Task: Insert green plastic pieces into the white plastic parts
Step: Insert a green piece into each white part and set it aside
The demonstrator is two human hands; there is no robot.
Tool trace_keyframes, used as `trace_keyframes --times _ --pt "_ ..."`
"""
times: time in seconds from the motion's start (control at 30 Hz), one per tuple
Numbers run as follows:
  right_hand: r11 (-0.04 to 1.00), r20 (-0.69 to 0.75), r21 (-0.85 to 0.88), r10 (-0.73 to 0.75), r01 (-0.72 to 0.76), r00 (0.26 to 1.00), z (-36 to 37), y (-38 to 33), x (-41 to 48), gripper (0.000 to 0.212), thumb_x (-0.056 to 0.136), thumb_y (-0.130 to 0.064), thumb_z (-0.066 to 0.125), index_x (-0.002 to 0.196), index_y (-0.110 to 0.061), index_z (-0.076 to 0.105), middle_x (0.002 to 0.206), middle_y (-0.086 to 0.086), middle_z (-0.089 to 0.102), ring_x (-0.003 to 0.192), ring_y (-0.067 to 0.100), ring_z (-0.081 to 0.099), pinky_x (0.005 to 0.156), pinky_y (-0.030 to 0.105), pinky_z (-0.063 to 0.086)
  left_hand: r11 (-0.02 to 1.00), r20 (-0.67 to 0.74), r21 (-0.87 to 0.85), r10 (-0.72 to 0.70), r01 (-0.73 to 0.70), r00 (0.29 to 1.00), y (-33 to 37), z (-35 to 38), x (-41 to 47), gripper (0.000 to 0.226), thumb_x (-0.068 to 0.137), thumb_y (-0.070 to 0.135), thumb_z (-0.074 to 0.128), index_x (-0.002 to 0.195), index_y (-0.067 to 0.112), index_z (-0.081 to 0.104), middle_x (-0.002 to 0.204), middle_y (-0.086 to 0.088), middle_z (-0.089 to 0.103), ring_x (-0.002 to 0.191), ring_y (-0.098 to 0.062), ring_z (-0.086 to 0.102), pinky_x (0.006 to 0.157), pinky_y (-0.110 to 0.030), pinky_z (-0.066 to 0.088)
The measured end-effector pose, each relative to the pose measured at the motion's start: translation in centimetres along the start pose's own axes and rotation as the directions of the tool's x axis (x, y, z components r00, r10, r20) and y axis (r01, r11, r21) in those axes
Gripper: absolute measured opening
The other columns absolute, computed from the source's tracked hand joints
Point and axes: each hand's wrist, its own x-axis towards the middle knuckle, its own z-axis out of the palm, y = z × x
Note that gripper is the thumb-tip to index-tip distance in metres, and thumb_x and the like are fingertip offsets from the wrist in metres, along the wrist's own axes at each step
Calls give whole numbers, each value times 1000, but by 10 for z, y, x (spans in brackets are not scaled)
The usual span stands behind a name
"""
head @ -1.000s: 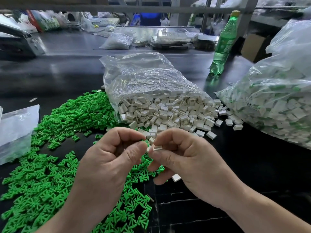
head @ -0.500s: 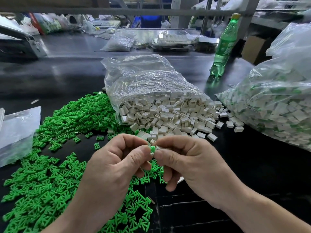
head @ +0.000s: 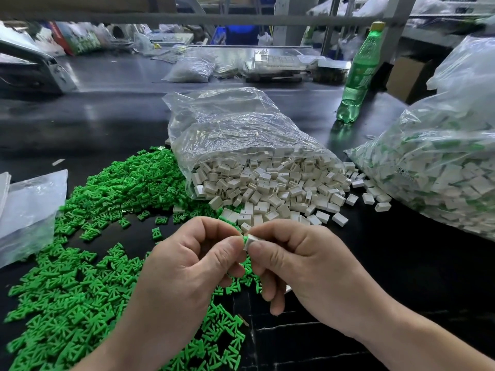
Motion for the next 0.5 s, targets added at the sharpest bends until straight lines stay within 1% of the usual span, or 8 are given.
trace_keyframes --times 0.07,0.17,0.27,0.33,0.4,0.5 --pt "997 0 71 20 -20 1000 0 -1 0 16 90 -33 66 97 -21 74 75 0 67 55 21 64 46 30 53 997 33 -68 -22 24 999 -1 0 1 16 79 40 71 88 27 72 77 -7 73 67 -19 70 57 -23 53" --pt "981 15 182 61 -63 998 2 -3 1 16 93 -28 65 93 -15 73 74 4 66 54 20 61 43 28 52 965 75 -238 -93 108 993 -2 -1 3 28 72 45 74 84 19 72 76 -14 71 64 -25 67 55 -25 51" --pt "983 60 153 94 -102 994 2 -5 0 16 95 -28 64 86 -19 74 72 4 65 53 17 61 42 26 50 929 135 -320 -151 187 979 -3 -3 4 29 68 41 79 79 16 72 68 -14 66 56 -24 63 49 -25 49" --pt "980 108 157 106 -122 988 0 -8 0 17 97 -25 63 86 -17 73 72 5 64 51 16 60 40 24 48 908 190 -347 -176 234 966 -2 -3 4 25 68 38 80 76 15 71 65 -14 65 53 -24 62 46 -25 48" --pt "977 132 157 123 -143 984 -1 -11 -1 18 99 -23 62 87 -12 71 71 6 63 51 17 59 40 24 48 900 215 -350 -192 259 958 0 -4 4 22 69 37 79 74 17 71 63 -14 64 51 -25 62 45 -25 48" --pt "986 117 61 150 -158 982 0 -10 -2 20 99 -24 63 86 -9 68 70 5 63 52 18 61 42 26 50 915 214 -306 -202 262 956 -1 -3 4 18 77 35 75 70 18 70 63 -15 64 51 -25 62 44 -26 48"
